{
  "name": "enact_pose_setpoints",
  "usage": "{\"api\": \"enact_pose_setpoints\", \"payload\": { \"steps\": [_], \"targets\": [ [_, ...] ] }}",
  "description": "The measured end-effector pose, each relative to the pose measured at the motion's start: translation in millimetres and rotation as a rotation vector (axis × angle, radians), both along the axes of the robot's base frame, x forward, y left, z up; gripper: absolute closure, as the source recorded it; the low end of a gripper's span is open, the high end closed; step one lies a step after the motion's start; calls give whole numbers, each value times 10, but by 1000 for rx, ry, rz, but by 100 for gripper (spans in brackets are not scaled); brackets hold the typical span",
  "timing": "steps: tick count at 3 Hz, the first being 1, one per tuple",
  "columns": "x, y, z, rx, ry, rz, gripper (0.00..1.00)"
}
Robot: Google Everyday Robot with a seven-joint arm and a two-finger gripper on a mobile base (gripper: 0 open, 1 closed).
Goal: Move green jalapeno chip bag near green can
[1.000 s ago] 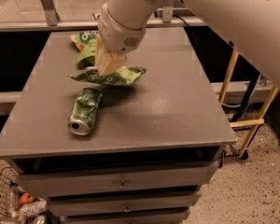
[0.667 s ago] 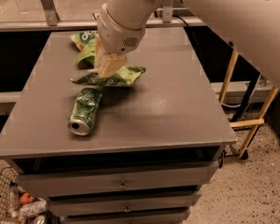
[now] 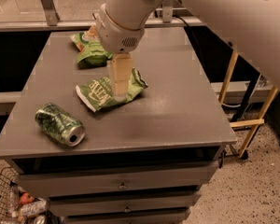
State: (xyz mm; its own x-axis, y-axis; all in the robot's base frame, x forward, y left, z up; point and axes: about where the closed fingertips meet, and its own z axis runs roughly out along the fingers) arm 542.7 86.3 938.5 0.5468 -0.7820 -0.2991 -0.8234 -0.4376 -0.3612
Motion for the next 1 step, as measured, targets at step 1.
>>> {"api": "enact_pose_setpoints", "payload": {
  "steps": [1],
  "targets": [
    [0,0,0,0,0,0,0]
  ]
}}
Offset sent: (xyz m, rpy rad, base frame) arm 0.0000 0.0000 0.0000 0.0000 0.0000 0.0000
